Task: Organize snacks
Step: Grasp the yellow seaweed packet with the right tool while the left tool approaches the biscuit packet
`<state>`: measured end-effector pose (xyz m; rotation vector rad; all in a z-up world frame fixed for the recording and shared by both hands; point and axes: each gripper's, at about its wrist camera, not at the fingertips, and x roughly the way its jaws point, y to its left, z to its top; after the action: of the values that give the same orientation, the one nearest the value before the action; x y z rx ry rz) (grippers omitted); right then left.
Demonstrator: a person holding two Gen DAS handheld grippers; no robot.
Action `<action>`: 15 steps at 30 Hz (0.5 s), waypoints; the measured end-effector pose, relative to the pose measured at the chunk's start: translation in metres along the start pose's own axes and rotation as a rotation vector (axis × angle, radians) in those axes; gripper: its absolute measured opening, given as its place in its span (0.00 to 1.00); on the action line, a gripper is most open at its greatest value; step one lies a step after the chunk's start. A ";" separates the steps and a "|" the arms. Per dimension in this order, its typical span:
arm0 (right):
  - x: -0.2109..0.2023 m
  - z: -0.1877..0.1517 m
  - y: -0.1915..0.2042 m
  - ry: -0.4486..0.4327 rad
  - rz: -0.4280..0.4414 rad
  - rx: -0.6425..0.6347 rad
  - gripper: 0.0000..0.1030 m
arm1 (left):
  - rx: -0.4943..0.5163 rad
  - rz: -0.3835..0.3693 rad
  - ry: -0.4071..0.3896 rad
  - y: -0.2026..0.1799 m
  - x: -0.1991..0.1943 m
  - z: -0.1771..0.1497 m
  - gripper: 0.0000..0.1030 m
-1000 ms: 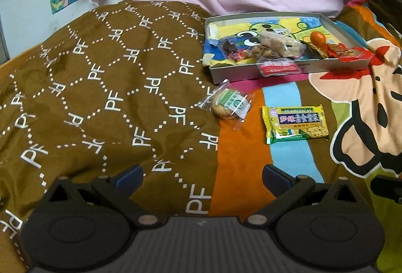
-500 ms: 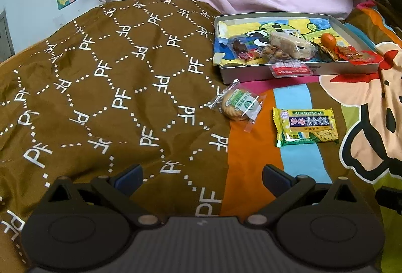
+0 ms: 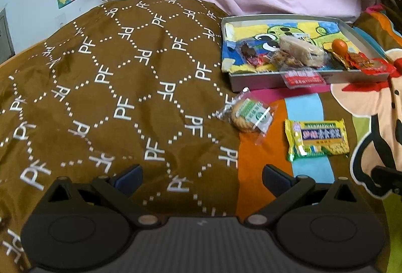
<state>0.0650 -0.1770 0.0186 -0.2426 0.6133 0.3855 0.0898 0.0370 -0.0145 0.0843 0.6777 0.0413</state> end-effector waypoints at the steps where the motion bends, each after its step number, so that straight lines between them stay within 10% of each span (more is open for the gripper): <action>1: 0.005 0.002 -0.001 -0.003 0.008 -0.008 0.99 | -0.005 -0.002 -0.002 0.001 0.002 0.003 1.00; 15: 0.082 0.021 -0.008 0.029 0.128 -0.214 0.98 | 0.047 -0.151 -0.037 -0.005 0.053 0.042 1.00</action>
<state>0.1405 -0.1546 -0.0127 -0.4156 0.6184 0.5735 0.1571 0.0332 -0.0159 0.0788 0.6461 -0.1209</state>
